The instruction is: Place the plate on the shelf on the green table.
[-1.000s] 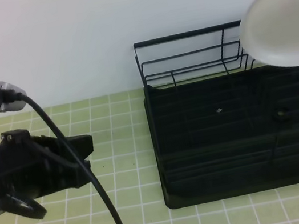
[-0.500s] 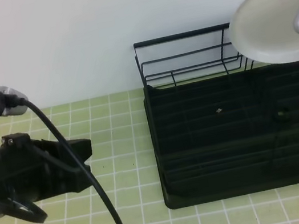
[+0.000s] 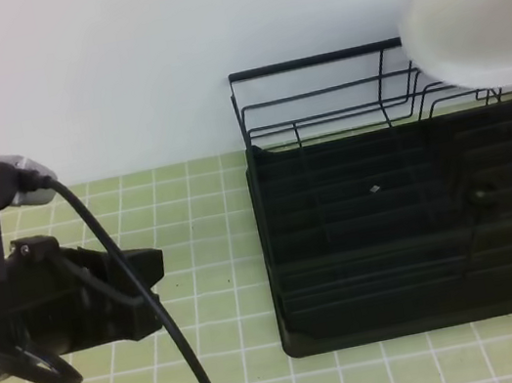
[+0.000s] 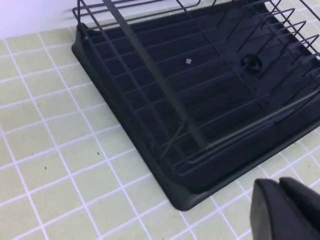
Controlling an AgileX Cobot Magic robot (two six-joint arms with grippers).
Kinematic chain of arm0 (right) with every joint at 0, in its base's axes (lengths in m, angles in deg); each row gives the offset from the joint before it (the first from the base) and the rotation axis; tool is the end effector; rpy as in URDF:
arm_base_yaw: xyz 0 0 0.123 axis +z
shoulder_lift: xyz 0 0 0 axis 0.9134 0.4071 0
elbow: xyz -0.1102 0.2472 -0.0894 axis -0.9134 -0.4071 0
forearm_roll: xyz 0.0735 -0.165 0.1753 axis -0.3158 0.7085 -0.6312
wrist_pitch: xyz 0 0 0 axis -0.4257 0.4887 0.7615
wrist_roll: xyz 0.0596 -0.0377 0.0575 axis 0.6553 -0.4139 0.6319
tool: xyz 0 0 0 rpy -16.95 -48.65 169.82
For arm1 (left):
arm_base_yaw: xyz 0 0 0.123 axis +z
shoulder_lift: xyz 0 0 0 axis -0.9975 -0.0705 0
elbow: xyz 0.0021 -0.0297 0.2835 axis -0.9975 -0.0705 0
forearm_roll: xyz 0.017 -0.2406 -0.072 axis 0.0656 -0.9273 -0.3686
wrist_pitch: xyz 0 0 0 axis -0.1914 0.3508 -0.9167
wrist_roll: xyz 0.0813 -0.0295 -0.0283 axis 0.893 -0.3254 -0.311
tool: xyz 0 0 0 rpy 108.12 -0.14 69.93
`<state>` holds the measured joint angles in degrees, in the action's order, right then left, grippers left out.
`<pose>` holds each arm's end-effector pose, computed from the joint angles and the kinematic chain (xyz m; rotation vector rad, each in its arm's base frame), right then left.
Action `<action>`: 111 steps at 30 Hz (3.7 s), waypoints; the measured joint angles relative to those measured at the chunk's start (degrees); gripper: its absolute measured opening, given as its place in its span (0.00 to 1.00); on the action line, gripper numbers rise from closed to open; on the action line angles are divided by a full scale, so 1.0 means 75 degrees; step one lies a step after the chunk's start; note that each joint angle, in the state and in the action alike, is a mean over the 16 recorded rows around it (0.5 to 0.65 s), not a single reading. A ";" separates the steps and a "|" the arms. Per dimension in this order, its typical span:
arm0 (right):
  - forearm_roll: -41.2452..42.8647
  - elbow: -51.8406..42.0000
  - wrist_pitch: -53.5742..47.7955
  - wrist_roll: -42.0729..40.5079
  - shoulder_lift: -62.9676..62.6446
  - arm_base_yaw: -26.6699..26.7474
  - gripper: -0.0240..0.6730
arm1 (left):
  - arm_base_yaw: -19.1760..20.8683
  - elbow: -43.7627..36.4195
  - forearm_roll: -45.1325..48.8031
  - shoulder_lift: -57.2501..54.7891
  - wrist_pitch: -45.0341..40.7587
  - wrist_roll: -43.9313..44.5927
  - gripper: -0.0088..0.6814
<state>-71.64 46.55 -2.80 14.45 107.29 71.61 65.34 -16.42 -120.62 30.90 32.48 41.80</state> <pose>0.3251 0.0367 0.3383 -0.8622 1.3307 -0.6712 0.1828 -0.0994 0.3286 0.3972 2.0994 -0.6516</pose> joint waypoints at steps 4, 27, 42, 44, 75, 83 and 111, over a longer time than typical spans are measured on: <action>0.1349 0.0000 -0.0152 -0.0054 0.0023 -0.0065 0.03 | 0.0000 0.0000 0.0005 0.0000 -0.0008 0.0000 0.01; 0.3386 0.0125 -0.0040 -0.0042 0.0265 -0.0075 0.03 | 0.0000 0.0000 0.0122 -0.0042 -0.0033 0.0000 0.01; 0.3385 0.0451 -0.0007 0.0150 0.0574 -0.0075 0.03 | 0.0000 0.0000 0.0055 -0.0288 -0.0250 0.0000 0.01; 0.3388 0.0451 0.0025 0.0215 0.0571 -0.0075 0.03 | 0.0000 0.0000 0.0048 -0.0297 -0.0240 0.0000 0.01; 0.5505 0.0087 -0.0664 0.2989 0.0472 -0.0075 0.03 | 0.0000 0.0000 0.0076 -0.0298 0.0190 0.0001 0.01; 0.5653 -0.0060 -0.0601 0.2937 0.0630 -0.0075 0.15 | 0.0000 0.0000 0.0092 -0.0298 0.0233 0.0016 0.01; 0.5608 -0.0062 -0.0864 0.2946 0.0692 -0.0075 0.63 | 0.0000 0.0000 0.0106 -0.0298 -0.0011 0.0119 0.01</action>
<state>-29.58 46.09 -9.28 36.55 112.48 71.05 65.34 -16.42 -119.82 28.66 32.39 42.69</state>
